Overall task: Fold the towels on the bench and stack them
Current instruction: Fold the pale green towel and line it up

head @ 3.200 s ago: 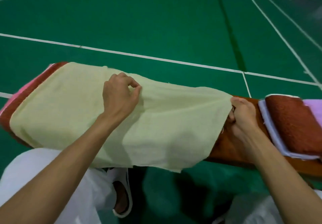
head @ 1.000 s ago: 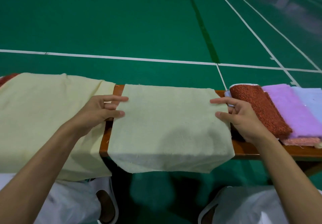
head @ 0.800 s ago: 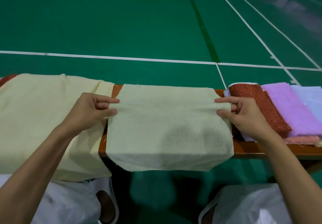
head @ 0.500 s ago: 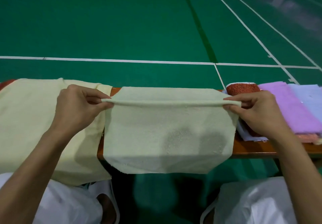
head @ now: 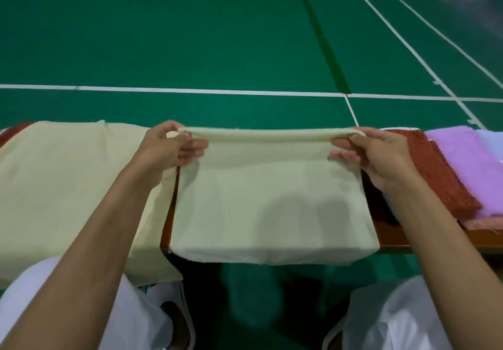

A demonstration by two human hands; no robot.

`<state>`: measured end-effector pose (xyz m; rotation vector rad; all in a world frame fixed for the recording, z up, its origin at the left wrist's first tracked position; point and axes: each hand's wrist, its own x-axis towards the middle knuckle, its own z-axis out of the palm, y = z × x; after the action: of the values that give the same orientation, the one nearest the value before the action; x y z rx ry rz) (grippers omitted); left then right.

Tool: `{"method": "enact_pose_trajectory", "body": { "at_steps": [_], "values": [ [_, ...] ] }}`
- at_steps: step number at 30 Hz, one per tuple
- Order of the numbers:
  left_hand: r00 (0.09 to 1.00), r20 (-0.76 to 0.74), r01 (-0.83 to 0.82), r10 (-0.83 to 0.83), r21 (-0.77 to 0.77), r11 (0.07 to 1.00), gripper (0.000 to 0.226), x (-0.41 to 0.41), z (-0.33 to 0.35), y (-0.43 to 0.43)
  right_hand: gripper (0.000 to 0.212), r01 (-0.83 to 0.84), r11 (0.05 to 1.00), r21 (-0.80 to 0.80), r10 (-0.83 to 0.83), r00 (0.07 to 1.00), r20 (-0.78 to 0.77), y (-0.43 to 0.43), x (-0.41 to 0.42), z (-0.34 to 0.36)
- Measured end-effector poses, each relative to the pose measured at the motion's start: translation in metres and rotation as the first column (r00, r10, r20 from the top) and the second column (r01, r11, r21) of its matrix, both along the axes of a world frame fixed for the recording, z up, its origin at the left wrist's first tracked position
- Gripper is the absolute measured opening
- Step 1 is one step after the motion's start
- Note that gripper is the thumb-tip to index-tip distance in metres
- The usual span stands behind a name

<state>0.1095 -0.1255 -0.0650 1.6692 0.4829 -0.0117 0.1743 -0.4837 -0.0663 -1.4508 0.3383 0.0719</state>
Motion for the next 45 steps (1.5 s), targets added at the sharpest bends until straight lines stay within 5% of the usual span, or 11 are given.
{"method": "enact_pose_trajectory", "body": {
  "at_steps": [4,8,16,20,23,28,33,38,40,42,45],
  "values": [
    [0.955,0.296,0.035,0.001,-0.115,0.993,0.014,0.02,0.013,0.004,0.013,0.094,0.983,0.157,-0.138,0.944,0.298,0.009,0.02,0.007],
    [0.803,0.596,0.146,-0.006,-0.187,0.972,0.02,0.013,0.043,0.006,0.018,-0.072,0.943,0.324,-0.131,0.815,0.564,-0.007,0.013,0.051],
    [0.802,0.593,0.156,-0.075,-0.086,0.984,0.014,-0.037,0.03,0.023,0.029,-0.133,0.983,0.126,0.026,0.782,0.623,-0.027,-0.016,0.047],
    [0.863,0.46,0.197,-0.209,0.075,0.978,0.051,-0.054,0.013,0.026,0.007,-0.123,0.992,0.031,0.095,0.883,0.459,-0.033,-0.037,0.014],
    [0.868,0.219,0.39,-0.446,0.257,0.884,0.047,-0.064,0.009,0.033,0.007,-0.295,0.939,-0.178,0.325,0.93,0.174,-0.047,-0.05,0.007],
    [0.683,-0.261,0.728,-0.682,0.168,0.665,0.009,-0.073,-0.001,0.039,0.015,-0.738,0.526,-0.422,0.67,0.665,-0.328,-0.057,-0.064,0.013],
    [0.488,-0.508,0.856,-0.709,0.12,0.503,0.012,-0.073,0.0,0.03,0.015,-0.913,0.166,-0.372,0.61,0.391,-0.689,-0.049,-0.068,0.017],
    [0.305,-0.628,0.924,-0.716,0.015,0.381,0.021,-0.069,0.009,0.02,0.016,-0.954,0.003,-0.3,0.518,0.258,-0.816,-0.044,-0.068,0.029],
    [0.382,-0.583,0.905,-0.718,0.078,0.418,0.027,-0.066,0.014,0.016,0.021,-0.962,-0.041,-0.271,0.504,0.214,-0.837,-0.044,-0.069,0.036],
    [0.646,-0.396,0.762,-0.653,0.27,0.589,0.032,-0.06,0.009,0.005,0.018,-0.947,-0.046,-0.319,0.549,0.243,-0.8,-0.042,-0.07,0.042],
    [0.925,0.032,0.286,-0.379,0.599,0.748,0.03,-0.045,-0.019,-0.021,0.012,-0.808,0.174,-0.563,0.651,0.524,-0.55,-0.031,-0.068,0.033]
  ]
}}
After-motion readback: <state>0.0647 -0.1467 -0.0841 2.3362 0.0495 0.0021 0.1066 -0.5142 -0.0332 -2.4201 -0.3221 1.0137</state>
